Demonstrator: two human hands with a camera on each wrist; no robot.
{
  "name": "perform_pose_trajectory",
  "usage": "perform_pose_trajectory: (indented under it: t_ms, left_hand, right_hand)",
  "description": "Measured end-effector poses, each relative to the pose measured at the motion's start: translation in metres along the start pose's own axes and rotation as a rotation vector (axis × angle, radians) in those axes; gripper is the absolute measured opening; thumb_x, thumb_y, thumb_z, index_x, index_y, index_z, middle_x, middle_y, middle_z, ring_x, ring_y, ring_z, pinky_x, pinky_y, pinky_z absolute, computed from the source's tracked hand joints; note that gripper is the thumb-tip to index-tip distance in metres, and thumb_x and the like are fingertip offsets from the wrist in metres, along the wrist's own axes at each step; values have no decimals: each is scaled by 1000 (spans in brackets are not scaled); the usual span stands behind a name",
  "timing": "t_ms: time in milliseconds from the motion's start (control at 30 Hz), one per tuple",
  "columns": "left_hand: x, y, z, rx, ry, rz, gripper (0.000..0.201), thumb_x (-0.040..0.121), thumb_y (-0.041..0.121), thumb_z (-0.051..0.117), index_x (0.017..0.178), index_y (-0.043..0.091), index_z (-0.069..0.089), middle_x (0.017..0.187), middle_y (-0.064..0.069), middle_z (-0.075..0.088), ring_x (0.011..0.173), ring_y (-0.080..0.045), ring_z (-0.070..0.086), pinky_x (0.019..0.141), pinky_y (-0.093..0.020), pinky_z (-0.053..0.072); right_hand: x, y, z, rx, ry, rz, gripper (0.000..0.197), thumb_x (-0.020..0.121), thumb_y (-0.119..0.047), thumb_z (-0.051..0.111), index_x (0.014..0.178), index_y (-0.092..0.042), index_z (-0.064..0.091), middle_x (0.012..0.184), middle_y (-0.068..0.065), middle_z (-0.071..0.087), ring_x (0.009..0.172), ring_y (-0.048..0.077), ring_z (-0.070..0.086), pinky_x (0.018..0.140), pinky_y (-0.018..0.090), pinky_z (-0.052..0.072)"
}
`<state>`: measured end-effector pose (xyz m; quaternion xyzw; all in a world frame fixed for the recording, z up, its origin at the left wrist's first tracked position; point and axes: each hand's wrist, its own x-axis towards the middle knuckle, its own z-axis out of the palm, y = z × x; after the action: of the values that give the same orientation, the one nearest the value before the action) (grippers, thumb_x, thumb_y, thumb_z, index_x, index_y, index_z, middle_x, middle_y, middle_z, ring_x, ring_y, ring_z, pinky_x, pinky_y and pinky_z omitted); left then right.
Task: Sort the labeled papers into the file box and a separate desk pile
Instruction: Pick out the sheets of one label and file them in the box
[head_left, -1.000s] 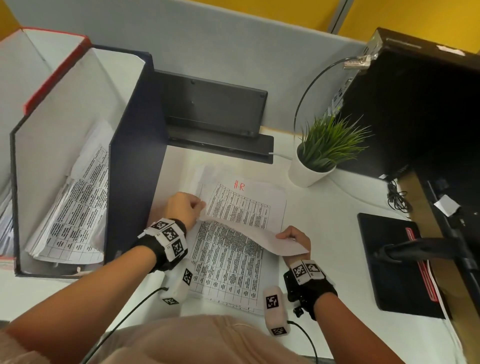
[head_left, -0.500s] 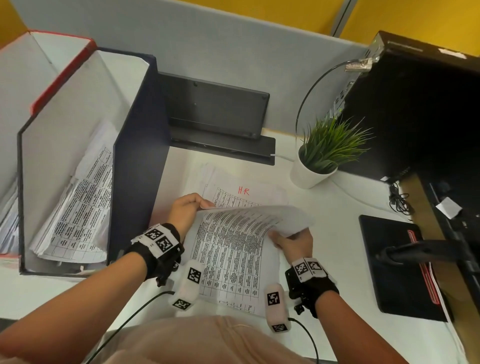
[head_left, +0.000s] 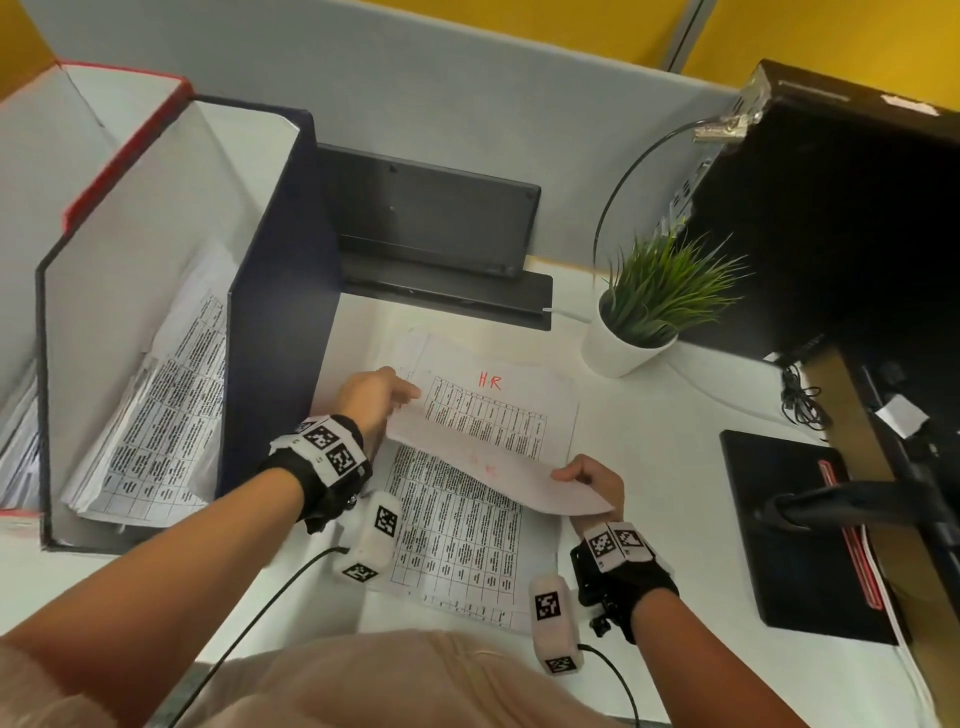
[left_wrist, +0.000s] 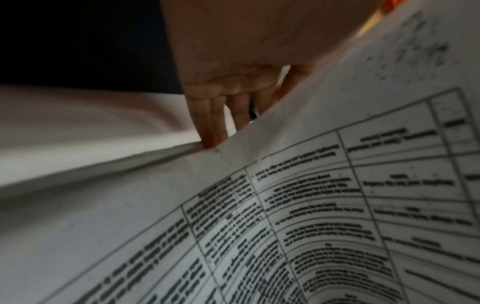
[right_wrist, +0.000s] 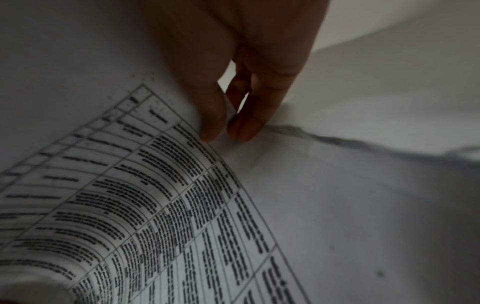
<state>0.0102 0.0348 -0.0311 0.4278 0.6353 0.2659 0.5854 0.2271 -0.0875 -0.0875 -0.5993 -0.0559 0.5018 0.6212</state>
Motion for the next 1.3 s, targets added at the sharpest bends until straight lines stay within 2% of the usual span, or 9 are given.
perform_pose_trajectory:
  t_ms: [100,200,333,567,700,867,967,1133,1300]
  left_hand:
    - [9,-2,-4,404,39,-51,27,91,27,53,85,2,60,73,-8,59,65,-19,54,54,-24,41]
    - [13,-4,-7,621,-1,-99,39,75,42,72,91,8,64,87,-7,66,80,-24,64,65,-28,50]
    - [17,-9,0,625,31,-56,35,67,39,80,78,7,70,77,-5,69,67,-18,63,58,-26,51]
    - [22,-21,4,681,62,123,31,81,22,68,53,13,59,57,1,56,64,-16,56,64,-24,45]
    - [17,-32,2,614,81,246,29,88,13,57,61,8,65,62,-7,61,59,-17,53,59,-23,44]
    - [7,-42,-2,361,108,376,26,92,7,48,109,16,66,59,6,54,51,-6,47,56,-18,41]
    - [2,-43,-6,244,16,363,21,94,5,43,101,10,63,71,-6,61,59,-17,51,56,-26,44]
    - [-7,-37,-9,61,-114,296,18,94,2,43,84,7,56,84,-10,62,73,-19,58,67,-28,50]
    - [-9,-28,-8,-84,-206,197,30,86,-13,34,68,5,50,92,-9,64,77,-14,58,54,-12,48]
  right_hand:
    - [1,4,-2,-26,26,-23,56,69,19,36,23,-12,47,37,-2,51,42,18,55,39,14,42]
    - [-1,5,-3,-102,57,-70,42,60,9,48,24,-12,49,40,0,47,49,21,46,43,16,40]
    - [-2,2,-2,-40,50,-41,57,73,18,40,24,-10,47,34,-4,46,32,9,50,33,9,36]
    - [-2,-2,1,106,84,95,56,74,17,35,26,-7,50,39,4,54,36,14,54,37,14,44]
    - [1,0,-1,82,100,52,51,71,18,35,28,-5,50,43,9,57,40,18,54,40,17,47]
    - [1,5,-8,-326,130,-163,37,72,22,44,50,-9,46,70,15,57,61,20,50,54,20,43]
    - [1,5,-11,-673,90,-256,25,70,8,72,63,-5,51,72,12,61,62,17,52,58,14,45]
    - [-3,3,-7,-595,94,-212,61,60,0,83,115,-1,55,107,15,66,97,28,64,88,44,53]
    - [-4,1,-7,-648,73,-169,30,66,-4,81,91,-4,64,86,10,67,72,21,63,62,25,52]
